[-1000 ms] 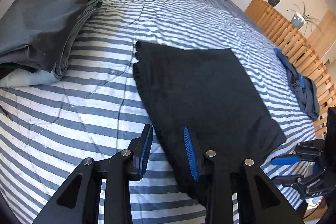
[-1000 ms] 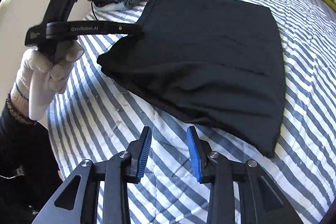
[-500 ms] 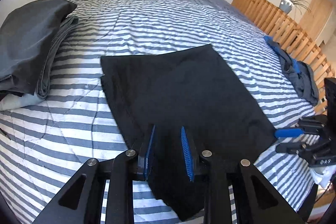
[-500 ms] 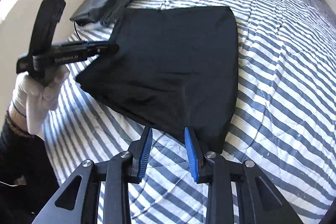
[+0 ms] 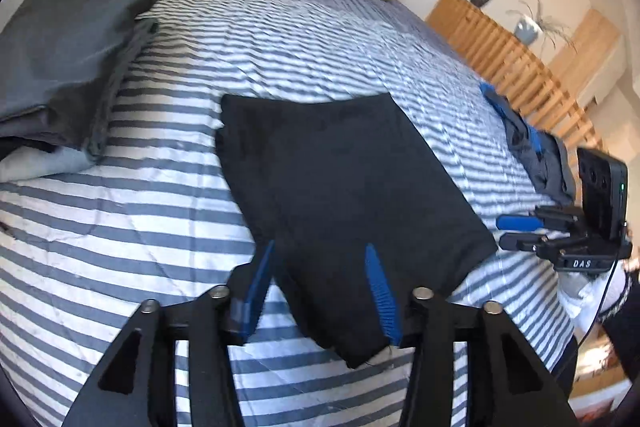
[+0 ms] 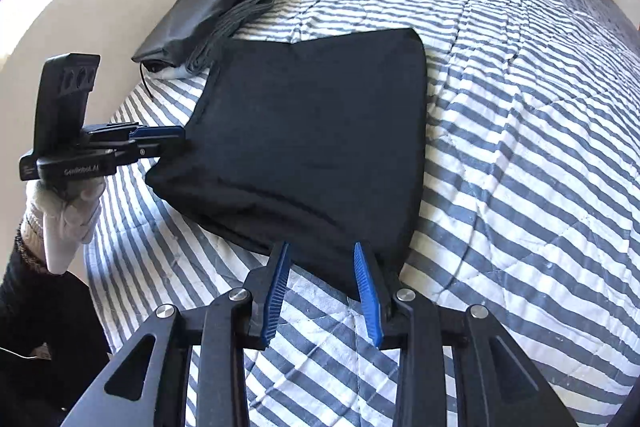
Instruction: Fold large clothes
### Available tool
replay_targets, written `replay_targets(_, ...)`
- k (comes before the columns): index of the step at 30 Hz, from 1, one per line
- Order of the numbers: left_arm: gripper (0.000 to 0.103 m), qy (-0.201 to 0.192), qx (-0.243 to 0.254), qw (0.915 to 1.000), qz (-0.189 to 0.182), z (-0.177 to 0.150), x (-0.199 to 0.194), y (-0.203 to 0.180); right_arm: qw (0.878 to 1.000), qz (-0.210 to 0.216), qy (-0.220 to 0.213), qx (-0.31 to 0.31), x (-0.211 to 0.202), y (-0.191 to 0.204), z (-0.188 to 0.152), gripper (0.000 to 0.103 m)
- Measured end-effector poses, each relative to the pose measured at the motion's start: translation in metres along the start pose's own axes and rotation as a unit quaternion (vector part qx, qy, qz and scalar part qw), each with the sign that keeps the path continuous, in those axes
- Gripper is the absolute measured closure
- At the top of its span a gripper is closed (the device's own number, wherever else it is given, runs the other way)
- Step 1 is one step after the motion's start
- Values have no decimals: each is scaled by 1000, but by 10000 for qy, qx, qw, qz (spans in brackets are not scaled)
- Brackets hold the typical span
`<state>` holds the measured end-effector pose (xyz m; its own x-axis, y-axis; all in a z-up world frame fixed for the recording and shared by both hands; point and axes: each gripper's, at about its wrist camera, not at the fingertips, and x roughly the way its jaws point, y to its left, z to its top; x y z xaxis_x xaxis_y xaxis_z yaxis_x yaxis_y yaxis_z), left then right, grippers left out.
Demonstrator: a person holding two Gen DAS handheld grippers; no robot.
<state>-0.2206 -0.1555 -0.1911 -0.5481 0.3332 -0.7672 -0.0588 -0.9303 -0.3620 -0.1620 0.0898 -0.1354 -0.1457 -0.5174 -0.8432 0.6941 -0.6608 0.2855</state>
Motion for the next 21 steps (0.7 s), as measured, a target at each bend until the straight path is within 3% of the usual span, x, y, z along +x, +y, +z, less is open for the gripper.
replay_targets(3,41,-33,-590,9982,-85,11,6,23,9992,-191,-257,223,-8,-14,20,68)
replay_targets(5,41,151,-907,9958,-19,12,24,33,9975,-200,-390,547,-8,-25,31,64)
replay_targets(9,41,381,-1097,9932,-2,14,50,41,9952,-19,-267,946,16,-55,57,63)
replay_targets(12,41,348,-1281,9911,-31,19,62,46,9948,-318,-248,937,30,-65,70,63)
replay_targets(17,40,291,-1591,9867,-134,38,79,59,9926,-34,-89,1209,51,-85,83,63)
replay_targets(21,42,321,-1474,9885,-129,47,95,54,9884,354,-38,1475,61,-102,93,63)
